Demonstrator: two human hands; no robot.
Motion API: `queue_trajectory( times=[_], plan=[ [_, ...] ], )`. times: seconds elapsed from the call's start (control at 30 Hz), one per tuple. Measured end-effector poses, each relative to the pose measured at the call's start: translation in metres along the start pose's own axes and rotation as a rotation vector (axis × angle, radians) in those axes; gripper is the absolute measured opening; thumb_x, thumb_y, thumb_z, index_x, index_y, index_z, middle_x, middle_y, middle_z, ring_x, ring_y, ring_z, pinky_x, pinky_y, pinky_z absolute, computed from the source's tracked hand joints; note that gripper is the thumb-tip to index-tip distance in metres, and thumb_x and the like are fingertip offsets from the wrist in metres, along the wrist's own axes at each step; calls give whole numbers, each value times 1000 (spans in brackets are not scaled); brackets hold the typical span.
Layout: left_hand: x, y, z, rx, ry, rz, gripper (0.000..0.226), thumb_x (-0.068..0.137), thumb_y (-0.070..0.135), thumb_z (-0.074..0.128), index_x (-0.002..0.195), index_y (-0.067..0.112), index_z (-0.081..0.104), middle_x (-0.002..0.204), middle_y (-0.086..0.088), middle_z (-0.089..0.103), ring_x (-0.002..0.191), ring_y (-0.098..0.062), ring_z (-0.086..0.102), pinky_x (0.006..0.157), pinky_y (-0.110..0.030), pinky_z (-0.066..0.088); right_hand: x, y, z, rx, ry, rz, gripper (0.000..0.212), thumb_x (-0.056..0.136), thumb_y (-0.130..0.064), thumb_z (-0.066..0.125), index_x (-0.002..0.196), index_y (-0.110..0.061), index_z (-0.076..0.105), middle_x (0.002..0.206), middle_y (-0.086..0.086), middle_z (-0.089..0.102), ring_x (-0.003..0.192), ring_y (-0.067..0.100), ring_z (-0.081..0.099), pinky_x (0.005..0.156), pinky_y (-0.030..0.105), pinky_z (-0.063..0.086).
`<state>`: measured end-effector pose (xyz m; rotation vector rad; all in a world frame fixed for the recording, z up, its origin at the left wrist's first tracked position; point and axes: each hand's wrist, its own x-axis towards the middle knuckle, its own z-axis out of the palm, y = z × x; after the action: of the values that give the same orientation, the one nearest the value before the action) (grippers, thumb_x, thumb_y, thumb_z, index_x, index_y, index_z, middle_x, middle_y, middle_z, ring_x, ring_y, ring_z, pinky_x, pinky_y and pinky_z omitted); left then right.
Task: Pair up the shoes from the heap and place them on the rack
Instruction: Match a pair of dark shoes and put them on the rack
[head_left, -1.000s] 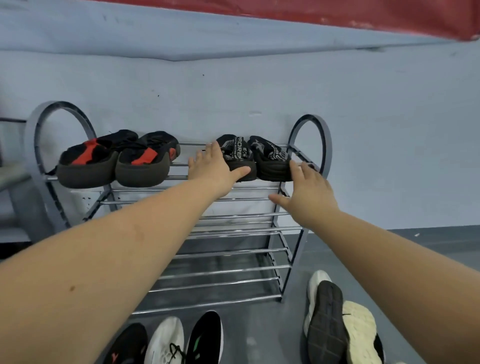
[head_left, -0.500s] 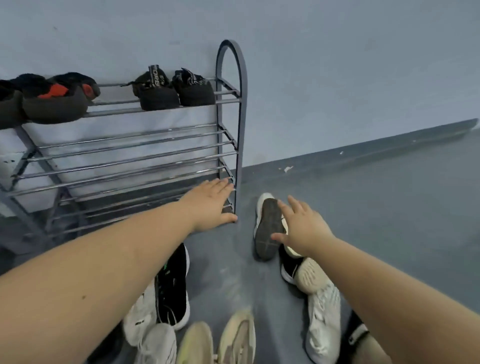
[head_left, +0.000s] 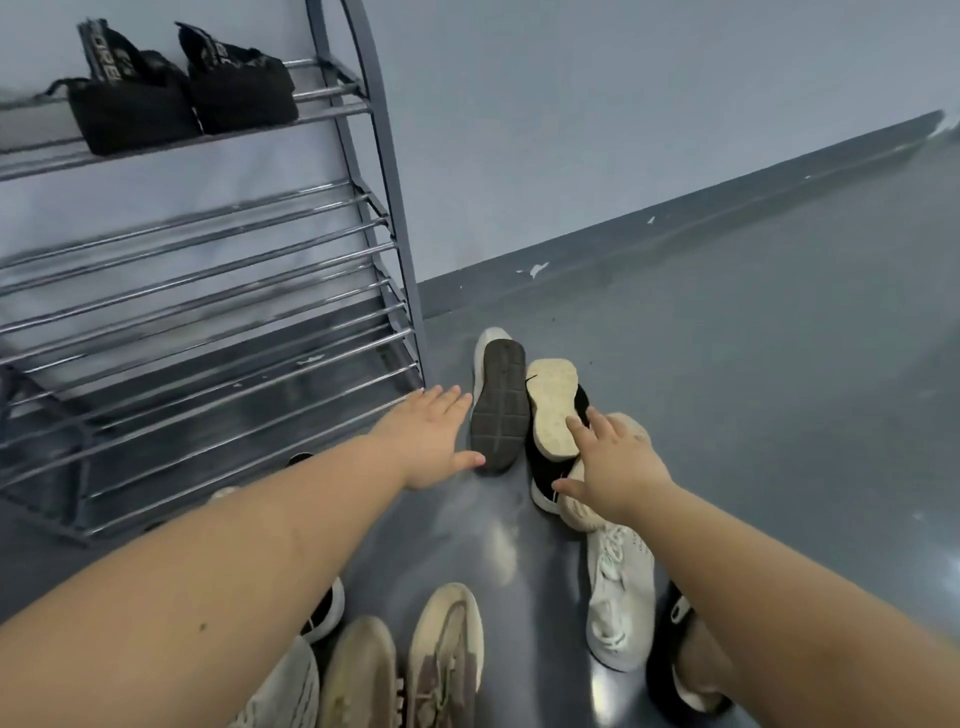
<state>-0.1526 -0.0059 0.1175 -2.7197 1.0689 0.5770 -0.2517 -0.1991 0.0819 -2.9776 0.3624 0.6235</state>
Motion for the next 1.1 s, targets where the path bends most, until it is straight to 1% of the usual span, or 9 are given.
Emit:
queue_trajectory(
  times=[0.3,0.57,0.7,0.8,0.87,0.93,0.97,1.03,1.1],
  plan=[
    [62,-16,42,-76,-115,-42,80,94,57,35,152,15,-2,160,-6,-4,148,-22,-1,121,-34,1,73,-4,14,21,-66,10,79,93,-56,41,153,-18,5,160,9,2,146,31,9,115,44,21],
    [126,-40,91,-295,-217,-160,82,92,56,40,152,14,2,160,-7,3,148,-23,6,120,-35,9,147,-10,51,11,-128,10,78,93,-58,40,153,-19,7,160,10,5,146,31,11,114,46,23],
    [155,-46,116,-432,-231,-206,79,93,52,43,151,14,6,160,-6,9,147,-23,11,117,-34,12,180,-15,68,21,-110,13,76,92,-60,38,151,-17,15,158,10,14,143,31,17,113,45,23],
    [175,-46,134,-603,-211,-252,74,93,47,47,151,15,14,158,-7,18,144,-24,21,115,-33,19,201,-17,81,7,-59,46,79,92,-62,34,151,-13,16,159,11,11,146,30,11,115,44,18],
    [188,-41,146,-742,-188,-298,66,93,42,51,148,15,26,152,-7,32,139,-24,32,112,-30,26,209,-17,91,12,-59,80,82,92,-64,31,152,-11,13,160,11,5,147,29,6,117,44,14],
    [197,-33,157,-914,-160,-347,50,92,34,55,137,13,45,135,-1,52,126,-23,49,104,-25,35,214,-17,101,47,-55,110,85,91,-65,31,152,-10,11,160,11,4,147,29,5,118,44,12],
    [200,-28,163,-1024,-133,-381,42,92,30,57,130,12,51,126,2,58,120,-23,54,103,-25,37,215,-17,106,90,-44,116,86,90,-66,32,152,-10,11,160,10,5,147,29,5,118,44,10],
    [202,-20,169,-1236,-58,-469,33,90,22,61,120,9,57,118,-7,65,111,-25,61,102,-34,44,215,-16,110,210,-15,132,86,89,-66,35,152,-11,13,160,10,6,148,28,3,119,45,5],
    [198,-16,169,-1377,14,-525,29,89,14,62,116,7,56,114,-11,67,106,-26,63,100,-38,47,213,-16,108,340,2,141,85,88,-65,39,151,-12,19,160,9,10,147,27,5,119,45,4]
  ],
)
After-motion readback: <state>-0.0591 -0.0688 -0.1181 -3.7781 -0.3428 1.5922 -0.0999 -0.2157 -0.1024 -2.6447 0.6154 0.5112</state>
